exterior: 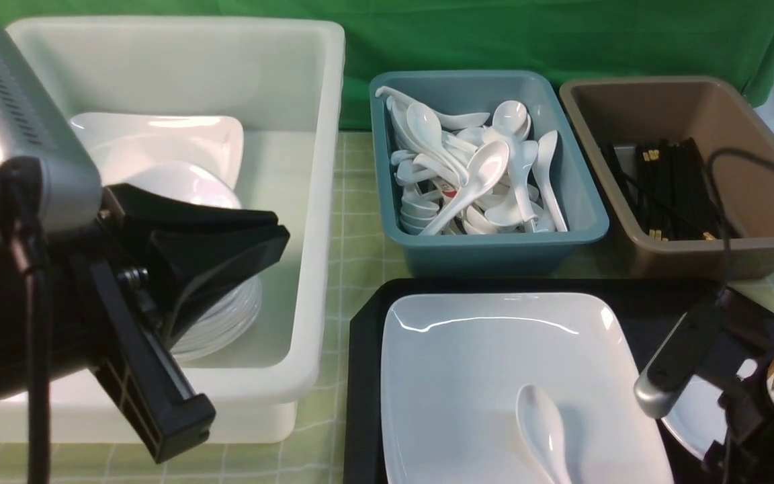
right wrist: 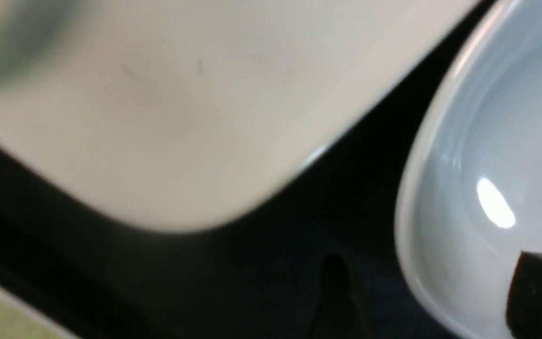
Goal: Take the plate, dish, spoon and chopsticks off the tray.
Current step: Use the right arm to grab a small plate from the dinner plate, then use the right arm to put the small plate into the large storage box on the left
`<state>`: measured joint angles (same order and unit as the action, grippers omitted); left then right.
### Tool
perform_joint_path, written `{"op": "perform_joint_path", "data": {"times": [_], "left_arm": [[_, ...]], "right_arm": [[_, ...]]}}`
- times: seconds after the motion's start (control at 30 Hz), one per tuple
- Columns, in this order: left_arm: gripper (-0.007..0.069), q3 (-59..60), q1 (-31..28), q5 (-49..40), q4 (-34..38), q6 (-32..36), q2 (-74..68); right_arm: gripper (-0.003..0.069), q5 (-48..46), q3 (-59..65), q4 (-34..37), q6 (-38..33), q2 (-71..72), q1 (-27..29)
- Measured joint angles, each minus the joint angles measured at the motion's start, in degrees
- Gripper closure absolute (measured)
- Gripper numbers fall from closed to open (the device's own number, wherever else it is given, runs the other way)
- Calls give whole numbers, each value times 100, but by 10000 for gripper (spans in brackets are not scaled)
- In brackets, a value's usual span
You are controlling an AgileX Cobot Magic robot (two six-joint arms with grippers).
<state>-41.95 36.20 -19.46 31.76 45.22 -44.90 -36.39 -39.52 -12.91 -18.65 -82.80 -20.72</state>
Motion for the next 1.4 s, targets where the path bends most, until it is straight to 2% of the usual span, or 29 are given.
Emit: {"op": "perform_joint_path", "data": {"times": [0.13,0.27,0.63,0.7,0.83,1.0,1.03,1.17,1.23,1.3,1.33,1.37,1.4], "left_arm": [[603,0,0,-42,0,-2,0],[603,0,0,-47,-30,-2,0],[603,0,0,-148,-83,-2,0],[603,0,0,-148,-83,-2,0],[603,0,0,-174,-87,-2,100],[603,0,0,-142,-87,-208,366],[603,0,0,-137,-94,-428,533],[603,0,0,-274,-542,-1203,1041],[603,0,0,-459,-1379,-2227,1523],[603,0,0,-565,-1785,-2659,1704],[603,0,0,-670,-2222,-3120,1846],[603,0,0,-1036,-3090,-3937,2222],[603,0,0,-1317,-3474,-4465,2451]], "right_arm": [[216,395,38,-131,8,-307,-5],[321,584,38,-231,67,-613,-5],[400,594,16,-471,92,-623,-49],[420,428,-50,-471,142,-513,-117],[575,-443,-428,-435,632,48,-459],[595,-1526,-1201,-309,1184,839,-1083],[595,-1775,-1767,-299,1434,1142,-1462],[595,-1743,-3077,-285,1568,1195,-2469],[595,-1391,-3803,-285,1264,852,-3146],[595,-1237,-4092,-279,1072,683,-3410],[595,-1074,-4309,-278,849,488,-3593],[595,-783,-4665,-255,438,38,-3851],[595,-576,-4907,-244,158,-207,-3962]]}}
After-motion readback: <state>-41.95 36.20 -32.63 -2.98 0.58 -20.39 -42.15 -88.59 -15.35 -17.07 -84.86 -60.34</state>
